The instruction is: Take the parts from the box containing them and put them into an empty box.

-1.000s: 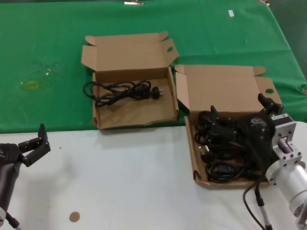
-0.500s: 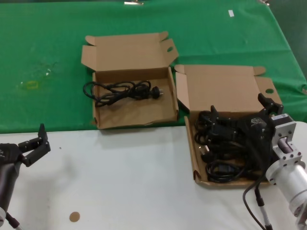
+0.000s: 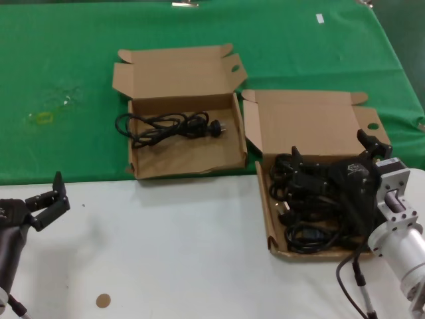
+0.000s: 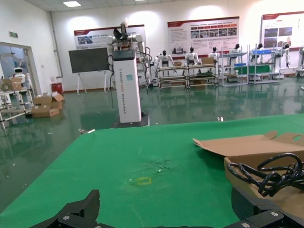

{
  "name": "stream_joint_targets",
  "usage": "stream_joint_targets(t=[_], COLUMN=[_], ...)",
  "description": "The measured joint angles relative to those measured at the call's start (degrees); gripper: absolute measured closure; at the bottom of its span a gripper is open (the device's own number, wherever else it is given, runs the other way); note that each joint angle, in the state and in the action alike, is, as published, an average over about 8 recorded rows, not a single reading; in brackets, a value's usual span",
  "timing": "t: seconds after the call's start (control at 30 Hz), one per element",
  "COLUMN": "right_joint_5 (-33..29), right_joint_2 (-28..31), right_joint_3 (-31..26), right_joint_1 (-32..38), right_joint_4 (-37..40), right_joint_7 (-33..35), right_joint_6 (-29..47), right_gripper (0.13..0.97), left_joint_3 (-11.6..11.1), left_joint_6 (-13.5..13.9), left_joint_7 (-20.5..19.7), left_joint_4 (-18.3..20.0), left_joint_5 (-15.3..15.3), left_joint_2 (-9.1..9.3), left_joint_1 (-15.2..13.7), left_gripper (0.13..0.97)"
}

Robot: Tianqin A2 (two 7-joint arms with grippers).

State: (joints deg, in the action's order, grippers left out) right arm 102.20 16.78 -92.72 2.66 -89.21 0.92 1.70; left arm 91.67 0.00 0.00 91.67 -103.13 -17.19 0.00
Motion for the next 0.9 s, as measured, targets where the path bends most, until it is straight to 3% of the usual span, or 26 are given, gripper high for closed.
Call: stream_joint_targets(t=[0.9], right_joint_5=[0.00], right_joint_2=[0.00], right_joint_3=[0.00], right_joint_1=[0.00], right_joint_4=[0.00], right_joint_7=[0.00], right_joint_6=[0.00], right_gripper=[0.129], left_joint_3=[0.00], left_joint_6=[0.00], left_joint_7=[0.00], left_joint_4=[0.00], left_joint_5=[0.00], left_joint_2=[0.00], left_joint_1=[0.00], left_gripper=[0.132])
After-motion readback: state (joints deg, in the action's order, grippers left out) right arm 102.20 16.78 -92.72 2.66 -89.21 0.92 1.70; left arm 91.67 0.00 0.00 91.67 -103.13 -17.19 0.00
